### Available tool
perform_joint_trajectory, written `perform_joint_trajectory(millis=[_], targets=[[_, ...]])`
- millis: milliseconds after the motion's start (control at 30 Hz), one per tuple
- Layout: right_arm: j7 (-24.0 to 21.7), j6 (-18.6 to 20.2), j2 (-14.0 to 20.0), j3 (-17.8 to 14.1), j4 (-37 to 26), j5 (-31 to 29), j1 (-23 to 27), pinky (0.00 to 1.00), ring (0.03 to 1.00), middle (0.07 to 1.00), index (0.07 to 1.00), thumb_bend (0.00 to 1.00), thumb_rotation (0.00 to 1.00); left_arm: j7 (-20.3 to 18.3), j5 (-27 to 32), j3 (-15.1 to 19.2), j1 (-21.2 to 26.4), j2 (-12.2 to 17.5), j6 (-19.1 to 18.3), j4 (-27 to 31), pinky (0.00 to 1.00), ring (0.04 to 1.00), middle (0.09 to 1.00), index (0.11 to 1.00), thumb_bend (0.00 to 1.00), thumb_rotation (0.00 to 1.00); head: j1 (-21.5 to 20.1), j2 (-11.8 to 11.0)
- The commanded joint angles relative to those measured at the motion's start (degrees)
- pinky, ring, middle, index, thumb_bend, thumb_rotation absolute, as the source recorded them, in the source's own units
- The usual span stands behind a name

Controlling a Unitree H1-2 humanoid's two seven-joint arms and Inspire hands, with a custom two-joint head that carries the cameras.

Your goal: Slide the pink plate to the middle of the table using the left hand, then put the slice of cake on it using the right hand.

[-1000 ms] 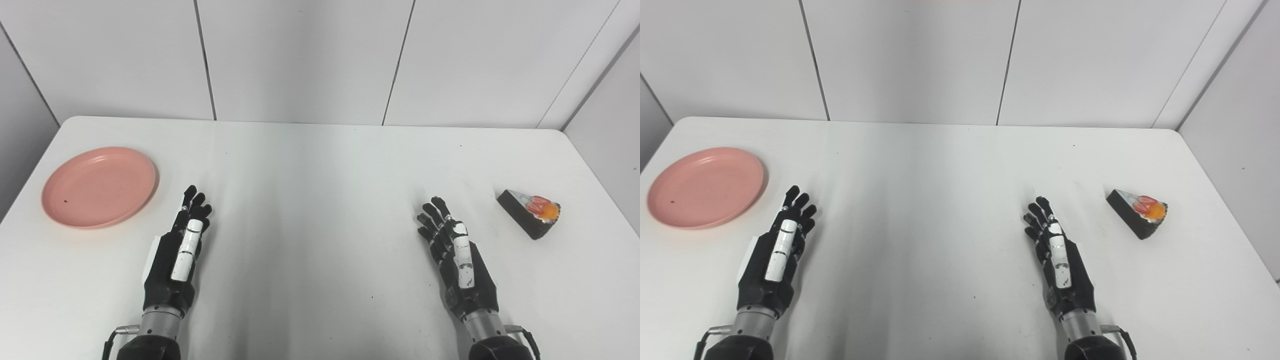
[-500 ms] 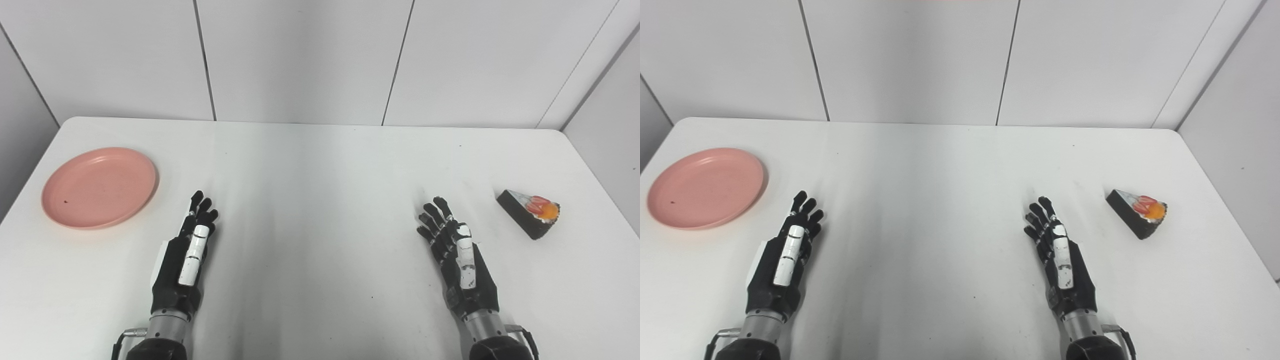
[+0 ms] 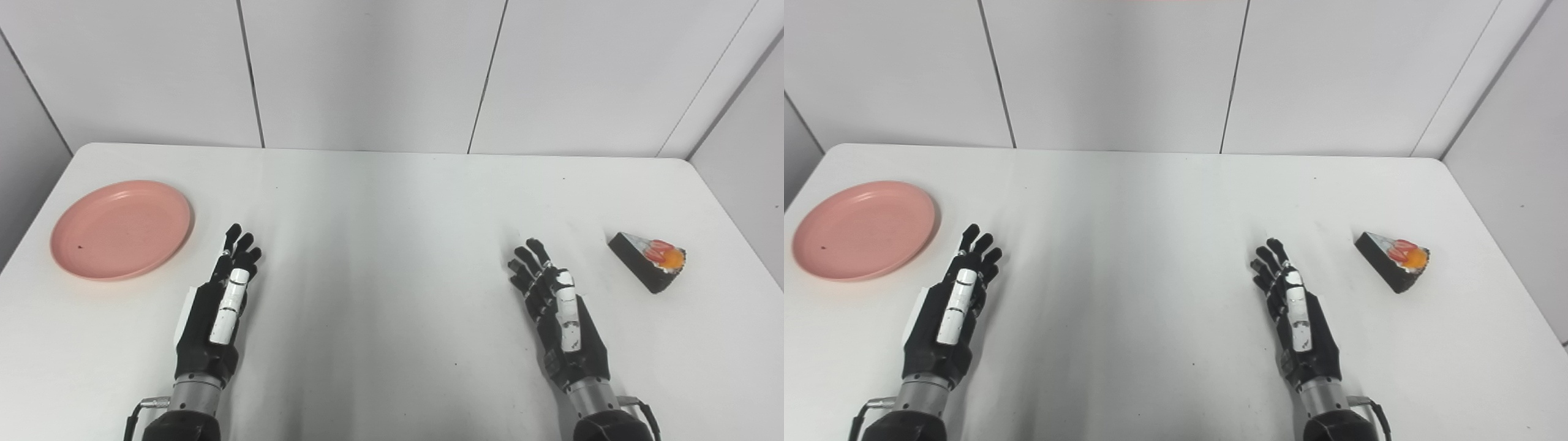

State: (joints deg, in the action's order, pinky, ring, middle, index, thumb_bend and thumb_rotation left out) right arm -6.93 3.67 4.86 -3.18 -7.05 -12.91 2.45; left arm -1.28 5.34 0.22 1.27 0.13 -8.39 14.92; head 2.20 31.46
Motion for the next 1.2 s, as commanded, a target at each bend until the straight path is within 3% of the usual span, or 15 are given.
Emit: perform_joint_trajectory(millis=[0,333,500,700,800,967,1167], targets=[[-0.4,-1.2,0.2,-0.3,-0.8,-0.4,0.9,0.96,0.926,0.928,0.941,0.86,0.97,-0.7,0.2,-0.2,0.9,0.2,1.2,0.6,0.99,0.96,0.982,1.0,0.69,0.83,0.7,-0.9],[-3.2,-9.2,1.7,-1.4,10.0,-1.0,2.9,0.98,0.931,0.932,0.957,0.84,1.0,-0.1,-2.3,-1.9,2.4,-0.9,8.2,-8.6,0.98,0.958,0.988,1.0,0.67,0.86,5.0,-10.9],[-3.7,-11.8,2.1,-2.1,15.7,-0.9,5.1,0.97,0.925,0.922,0.952,0.84,1.0,0.0,-3.0,-2.2,3.9,-1.0,12.0,-13.3,1.0,0.974,0.997,1.0,0.57,0.88,6.0,-13.0],[-4.9,-12.3,2.7,-2.7,17.0,-2.4,5.4,1.0,0.949,0.946,0.965,0.82,1.0,0.4,-4.4,-2.8,4.0,-1.7,13.4,-14.2,0.98,0.971,0.992,1.0,0.51,0.85,8.1,-12.5],[-5.2,-11.6,3.1,-3.0,15.8,-2.7,4.7,1.0,0.955,0.952,0.973,0.82,1.0,0.4,-5.0,-3.4,3.5,-2.2,13.0,-13.0,0.97,0.967,0.992,1.0,0.48,0.86,10.9,-10.9],[-5.2,-10.4,3.9,-2.9,13.6,-2.8,3.8,1.0,0.97,0.971,0.997,0.8,1.0,0.7,-5.5,-4.2,3.5,-2.7,11.9,-12.0,0.96,0.961,0.98,1.0,0.5,0.87,13.2,-9.1],[-5.3,-10.2,4.3,-2.8,13.1,-3.4,3.8,1.0,0.969,0.973,1.0,0.77,1.0,0.6,-5.0,-4.1,4.2,-2.9,11.2,-12.4,0.98,0.98,0.981,1.0,0.52,0.87,12.9,-8.4]])
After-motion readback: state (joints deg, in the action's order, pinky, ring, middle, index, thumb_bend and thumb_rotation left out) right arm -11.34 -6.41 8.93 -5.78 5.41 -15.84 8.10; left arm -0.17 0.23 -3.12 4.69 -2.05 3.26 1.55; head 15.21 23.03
